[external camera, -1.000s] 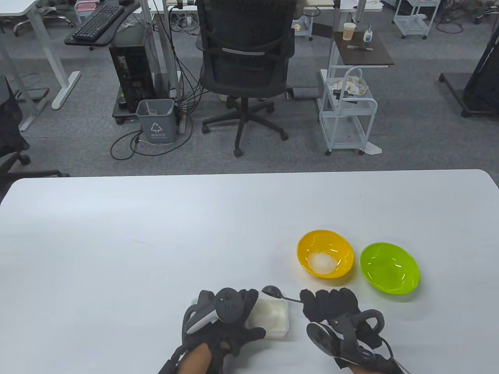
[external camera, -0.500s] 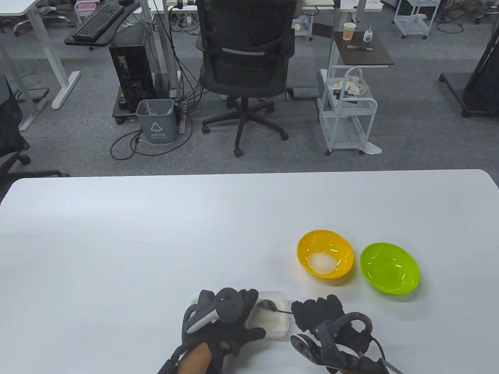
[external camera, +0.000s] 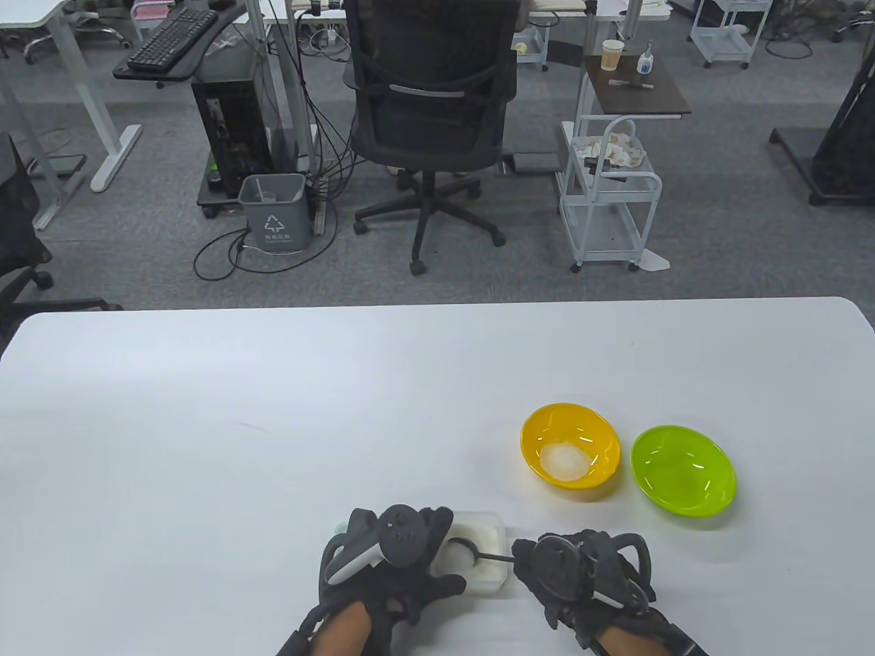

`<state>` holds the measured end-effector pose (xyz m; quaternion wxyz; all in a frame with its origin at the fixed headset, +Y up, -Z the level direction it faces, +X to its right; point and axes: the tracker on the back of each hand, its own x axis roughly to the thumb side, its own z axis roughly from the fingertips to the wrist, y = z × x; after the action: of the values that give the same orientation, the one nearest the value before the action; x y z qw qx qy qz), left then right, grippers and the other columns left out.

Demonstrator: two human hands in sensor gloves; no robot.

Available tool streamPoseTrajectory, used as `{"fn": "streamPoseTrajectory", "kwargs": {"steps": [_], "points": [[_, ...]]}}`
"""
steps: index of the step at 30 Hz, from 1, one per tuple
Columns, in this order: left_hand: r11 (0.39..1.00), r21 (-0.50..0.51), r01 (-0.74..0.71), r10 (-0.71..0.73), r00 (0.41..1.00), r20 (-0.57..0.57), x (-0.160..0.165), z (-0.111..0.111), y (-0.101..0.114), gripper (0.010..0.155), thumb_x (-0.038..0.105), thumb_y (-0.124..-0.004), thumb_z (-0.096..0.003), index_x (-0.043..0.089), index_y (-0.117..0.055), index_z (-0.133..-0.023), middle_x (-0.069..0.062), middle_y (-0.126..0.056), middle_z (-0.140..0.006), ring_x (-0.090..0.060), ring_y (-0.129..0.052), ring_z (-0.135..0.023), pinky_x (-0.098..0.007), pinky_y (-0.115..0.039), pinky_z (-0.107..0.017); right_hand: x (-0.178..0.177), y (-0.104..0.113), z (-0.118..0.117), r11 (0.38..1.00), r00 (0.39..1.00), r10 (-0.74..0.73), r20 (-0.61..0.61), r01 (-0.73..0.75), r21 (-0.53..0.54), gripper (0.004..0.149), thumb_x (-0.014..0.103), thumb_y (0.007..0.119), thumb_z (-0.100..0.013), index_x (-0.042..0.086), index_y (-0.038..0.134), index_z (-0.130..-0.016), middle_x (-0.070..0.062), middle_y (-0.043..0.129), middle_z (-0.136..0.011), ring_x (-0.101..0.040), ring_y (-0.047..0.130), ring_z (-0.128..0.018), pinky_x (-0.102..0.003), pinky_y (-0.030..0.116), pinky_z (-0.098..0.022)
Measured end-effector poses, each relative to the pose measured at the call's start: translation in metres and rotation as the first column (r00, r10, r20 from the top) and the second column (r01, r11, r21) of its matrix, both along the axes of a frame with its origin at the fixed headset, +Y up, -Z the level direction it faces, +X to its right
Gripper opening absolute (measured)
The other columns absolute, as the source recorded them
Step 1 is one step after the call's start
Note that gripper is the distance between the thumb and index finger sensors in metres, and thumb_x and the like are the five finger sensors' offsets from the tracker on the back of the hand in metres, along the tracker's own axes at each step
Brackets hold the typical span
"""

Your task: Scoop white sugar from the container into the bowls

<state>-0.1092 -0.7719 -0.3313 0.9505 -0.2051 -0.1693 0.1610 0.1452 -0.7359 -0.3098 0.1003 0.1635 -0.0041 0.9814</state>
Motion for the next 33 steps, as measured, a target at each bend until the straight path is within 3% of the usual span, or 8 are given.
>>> {"fn": "streamPoseTrajectory", "kwargs": {"steps": [5,10,13,21,33], "points": [[1.000,0.000,0.000,0.000,1.000,0.000,0.000,0.000,0.000,0.096,0.076,-0.071,-0.0339,0.042,-0.026,-0.112,0.004,-0.036,-0.124,-0.023,-0.057,-0.117,-0.056,-0.039,-0.085,0.016,-0.013,-0.013,0.941,0.973,-0.198,0.120,0.223,-0.253,0.041,0.050,0.082,-0.045,0.033,0.093,-0.080,-0.002,0.104,-0.051,-0.015,0.094,-0.012,-0.040,0.085,-0.040],[1.000,0.000,0.000,0.000,1.000,0.000,0.000,0.000,0.000,0.096,0.076,-0.071,-0.0340,0.042,-0.026,-0.112,0.004,-0.035,-0.124,-0.023,-0.057,-0.117,-0.056,-0.039,-0.085,0.030,-0.033,-0.021,0.768,0.905,-0.348,0.244,0.424,-0.479,0.041,0.050,0.081,-0.046,0.032,0.091,-0.082,-0.003,0.103,-0.052,-0.015,0.094,-0.013,-0.040,0.084,-0.041],[1.000,0.000,0.000,0.000,1.000,0.000,0.000,0.000,0.000,0.097,0.076,-0.071,-0.0339,0.042,-0.026,-0.112,0.004,-0.035,-0.124,-0.023,-0.057,-0.117,-0.056,-0.039,-0.085,0.033,-0.039,-0.022,0.720,0.886,-0.381,0.265,0.464,-0.516,0.041,0.049,0.080,-0.046,0.032,0.091,-0.082,-0.004,0.102,-0.053,-0.015,0.094,-0.014,-0.040,0.084,-0.041],[1.000,-0.002,-0.001,0.001,1.000,0.000,0.000,0.000,0.000,0.096,0.076,-0.071,-0.0340,0.042,-0.026,-0.112,0.004,-0.036,-0.124,-0.023,-0.057,-0.117,-0.056,-0.039,-0.085,0.035,-0.042,-0.023,0.678,0.865,-0.413,0.284,0.500,-0.539,0.041,0.049,0.081,-0.046,0.032,0.091,-0.082,-0.004,0.102,-0.055,-0.016,0.095,-0.017,-0.041,0.083,-0.044],[1.000,-0.007,-0.002,0.002,1.000,0.002,0.000,0.000,0.000,0.097,0.076,-0.071,-0.0340,0.042,-0.025,-0.112,0.004,-0.035,-0.124,-0.023,-0.057,-0.117,-0.056,-0.039,-0.085,0.057,-0.026,-0.024,0.662,0.822,-0.477,0.313,0.569,-0.488,0.041,0.049,0.081,-0.046,0.031,0.091,-0.082,-0.004,0.102,-0.055,-0.017,0.096,-0.018,-0.042,0.082,-0.045]]}}
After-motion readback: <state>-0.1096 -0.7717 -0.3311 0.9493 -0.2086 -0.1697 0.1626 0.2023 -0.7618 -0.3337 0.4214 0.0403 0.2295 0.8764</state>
